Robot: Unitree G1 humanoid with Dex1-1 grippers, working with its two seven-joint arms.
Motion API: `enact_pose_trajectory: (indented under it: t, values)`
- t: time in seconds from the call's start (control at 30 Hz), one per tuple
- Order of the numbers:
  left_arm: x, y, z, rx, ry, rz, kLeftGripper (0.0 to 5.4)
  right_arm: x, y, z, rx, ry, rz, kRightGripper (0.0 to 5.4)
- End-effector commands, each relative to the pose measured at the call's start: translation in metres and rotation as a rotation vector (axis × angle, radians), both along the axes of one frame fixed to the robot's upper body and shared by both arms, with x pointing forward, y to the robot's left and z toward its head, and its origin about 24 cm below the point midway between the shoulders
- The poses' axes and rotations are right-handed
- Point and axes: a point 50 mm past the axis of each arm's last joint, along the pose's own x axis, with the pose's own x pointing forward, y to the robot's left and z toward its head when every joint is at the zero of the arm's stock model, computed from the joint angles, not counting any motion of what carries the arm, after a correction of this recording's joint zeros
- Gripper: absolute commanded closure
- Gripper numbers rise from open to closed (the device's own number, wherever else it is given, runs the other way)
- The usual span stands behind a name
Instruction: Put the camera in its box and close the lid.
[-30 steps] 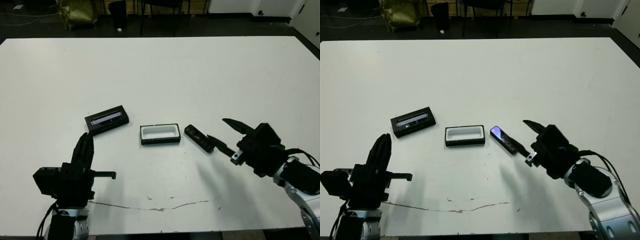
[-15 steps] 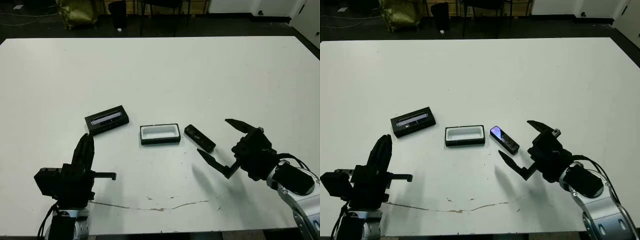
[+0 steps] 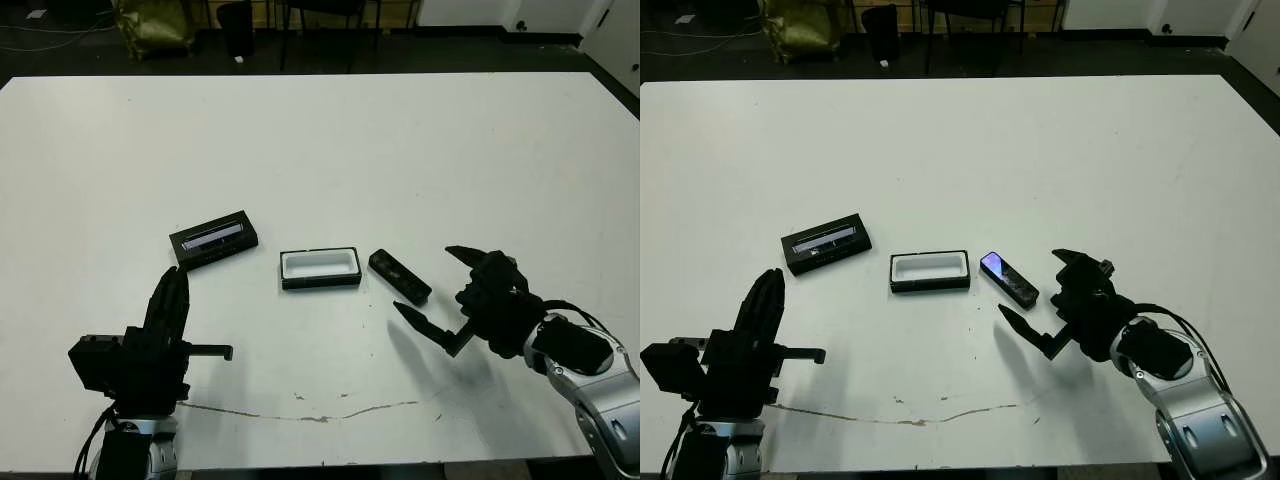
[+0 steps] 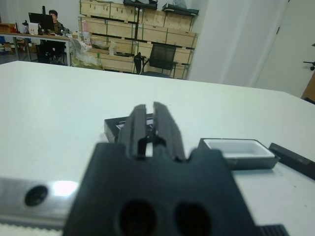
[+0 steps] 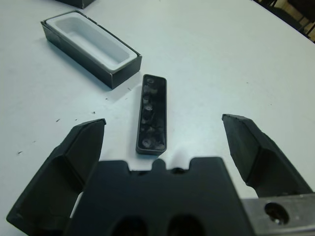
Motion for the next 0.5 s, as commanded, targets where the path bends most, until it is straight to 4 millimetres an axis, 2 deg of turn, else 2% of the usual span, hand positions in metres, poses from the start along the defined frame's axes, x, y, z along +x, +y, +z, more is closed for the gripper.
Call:
enact_pose_trajectory:
  t: [0.03, 0.23, 0.5]
  values:
    - [-0.011, 0.006, -0.012, 0.021, 0.081, 0.015, 5.40, 0.004, -0.001, -0.004, -0.009, 0.056, -0.006, 0.01]
    - [-0.012, 0.005, -0.012, 0.025, 0.084, 0.019, 5.40, 0.011, -0.003, -0.008, -0.036, 0.063, 0.011, 0.01]
    - [-0.013, 0.004, -0.013, 0.022, 0.089, 0.017, 5.40, 0.011, -0.002, -0.017, -0.056, 0.107, 0.014, 0.01]
